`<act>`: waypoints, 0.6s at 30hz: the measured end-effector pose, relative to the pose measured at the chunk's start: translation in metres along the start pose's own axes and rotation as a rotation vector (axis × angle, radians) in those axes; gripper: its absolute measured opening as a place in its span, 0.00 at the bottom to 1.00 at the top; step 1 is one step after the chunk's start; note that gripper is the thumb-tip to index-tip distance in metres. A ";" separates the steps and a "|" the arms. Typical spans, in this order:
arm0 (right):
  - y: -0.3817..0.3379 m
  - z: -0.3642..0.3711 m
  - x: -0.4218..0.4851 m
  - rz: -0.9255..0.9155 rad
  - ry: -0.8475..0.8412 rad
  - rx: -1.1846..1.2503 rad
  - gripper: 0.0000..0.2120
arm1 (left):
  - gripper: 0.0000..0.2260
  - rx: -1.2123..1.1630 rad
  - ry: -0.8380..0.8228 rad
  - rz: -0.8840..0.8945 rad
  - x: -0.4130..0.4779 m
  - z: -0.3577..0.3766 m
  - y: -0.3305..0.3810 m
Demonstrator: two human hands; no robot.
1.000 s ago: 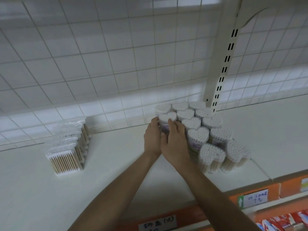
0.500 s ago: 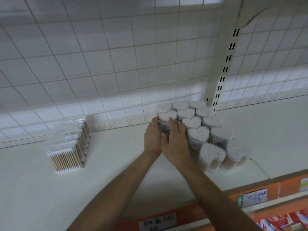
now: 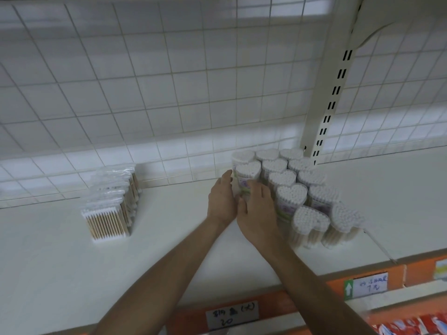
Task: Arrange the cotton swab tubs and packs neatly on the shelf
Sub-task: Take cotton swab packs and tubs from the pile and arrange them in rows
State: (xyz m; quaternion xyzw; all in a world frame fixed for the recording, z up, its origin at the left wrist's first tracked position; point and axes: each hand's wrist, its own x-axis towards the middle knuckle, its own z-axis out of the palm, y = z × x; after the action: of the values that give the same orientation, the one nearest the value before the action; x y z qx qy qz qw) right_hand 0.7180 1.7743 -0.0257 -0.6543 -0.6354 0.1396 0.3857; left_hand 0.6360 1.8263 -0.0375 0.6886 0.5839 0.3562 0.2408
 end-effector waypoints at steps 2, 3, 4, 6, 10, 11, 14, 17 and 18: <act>-0.002 0.000 -0.002 -0.021 -0.025 -0.019 0.19 | 0.26 0.029 0.011 0.005 -0.003 -0.003 0.001; -0.002 0.001 -0.003 -0.036 -0.041 -0.033 0.19 | 0.27 0.040 0.016 0.013 -0.006 -0.005 0.002; -0.003 0.002 -0.003 -0.046 -0.058 -0.044 0.18 | 0.27 0.068 0.019 0.026 -0.007 -0.007 0.001; -0.006 0.004 -0.003 -0.056 -0.089 -0.058 0.18 | 0.21 0.162 0.017 0.061 -0.012 -0.013 -0.002; -0.021 0.009 0.001 -0.095 -0.125 -0.093 0.20 | 0.21 0.296 0.089 0.160 -0.020 -0.039 -0.010; -0.028 0.011 0.001 -0.112 -0.132 -0.089 0.20 | 0.21 0.323 0.118 0.182 -0.023 -0.048 -0.011; -0.055 0.021 0.000 -0.194 -0.147 -0.081 0.22 | 0.22 0.431 0.224 0.224 -0.033 -0.082 -0.020; -0.089 0.038 -0.008 -0.291 -0.158 -0.067 0.22 | 0.21 0.527 0.315 0.197 -0.046 -0.122 -0.035; -0.101 0.044 -0.011 -0.327 -0.167 -0.062 0.22 | 0.20 0.543 0.350 0.196 -0.051 -0.136 -0.042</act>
State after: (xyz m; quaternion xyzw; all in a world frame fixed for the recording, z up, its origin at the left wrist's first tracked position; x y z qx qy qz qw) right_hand 0.6131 1.7678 0.0104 -0.5401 -0.7670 0.1091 0.3287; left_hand 0.5012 1.7732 0.0065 0.7089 0.6209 0.3220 -0.0910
